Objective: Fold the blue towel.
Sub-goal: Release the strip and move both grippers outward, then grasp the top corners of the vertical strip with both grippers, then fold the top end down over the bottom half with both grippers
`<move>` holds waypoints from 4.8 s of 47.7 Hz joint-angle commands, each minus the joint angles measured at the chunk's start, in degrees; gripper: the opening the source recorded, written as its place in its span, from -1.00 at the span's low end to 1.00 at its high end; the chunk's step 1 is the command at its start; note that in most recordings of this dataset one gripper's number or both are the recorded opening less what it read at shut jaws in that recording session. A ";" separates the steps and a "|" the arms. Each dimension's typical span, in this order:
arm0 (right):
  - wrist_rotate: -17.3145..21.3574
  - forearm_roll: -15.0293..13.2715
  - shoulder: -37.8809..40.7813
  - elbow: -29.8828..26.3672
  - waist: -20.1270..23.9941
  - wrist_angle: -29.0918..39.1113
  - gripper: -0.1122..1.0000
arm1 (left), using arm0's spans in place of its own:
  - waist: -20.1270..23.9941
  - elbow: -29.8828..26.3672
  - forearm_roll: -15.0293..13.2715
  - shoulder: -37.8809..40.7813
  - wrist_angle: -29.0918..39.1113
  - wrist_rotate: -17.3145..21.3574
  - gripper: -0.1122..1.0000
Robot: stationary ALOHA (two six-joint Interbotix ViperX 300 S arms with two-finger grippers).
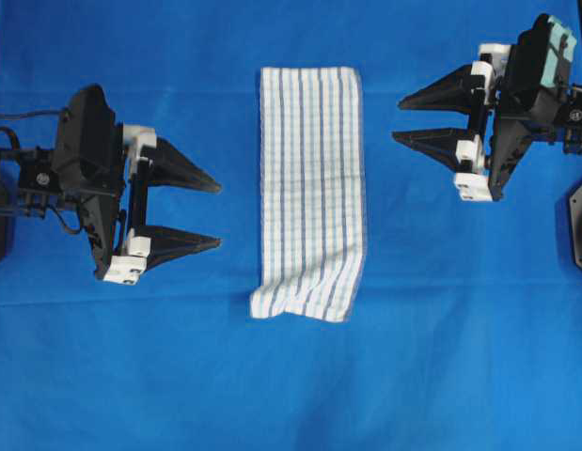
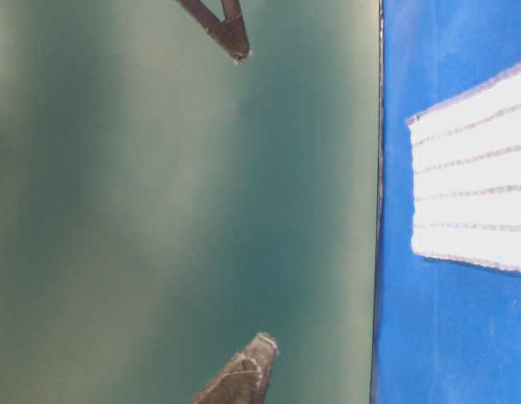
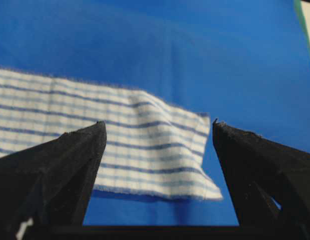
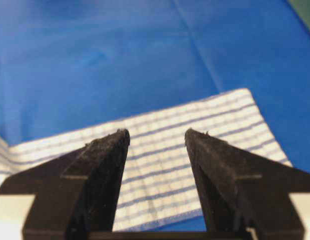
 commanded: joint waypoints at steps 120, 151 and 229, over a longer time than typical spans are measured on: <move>-0.09 -2.46 44.03 -16.08 -17.23 -6.77 -0.74 | 29.88 -20.74 0.18 43.86 -6.94 13.62 -0.68; -0.62 -2.37 43.86 -20.30 -21.88 -7.12 -0.74 | 35.42 -24.79 0.18 43.42 -6.42 14.59 -0.69; 0.09 9.05 25.75 -8.70 9.14 -4.04 -0.74 | 5.54 -6.15 0.18 22.15 -2.37 10.55 -0.69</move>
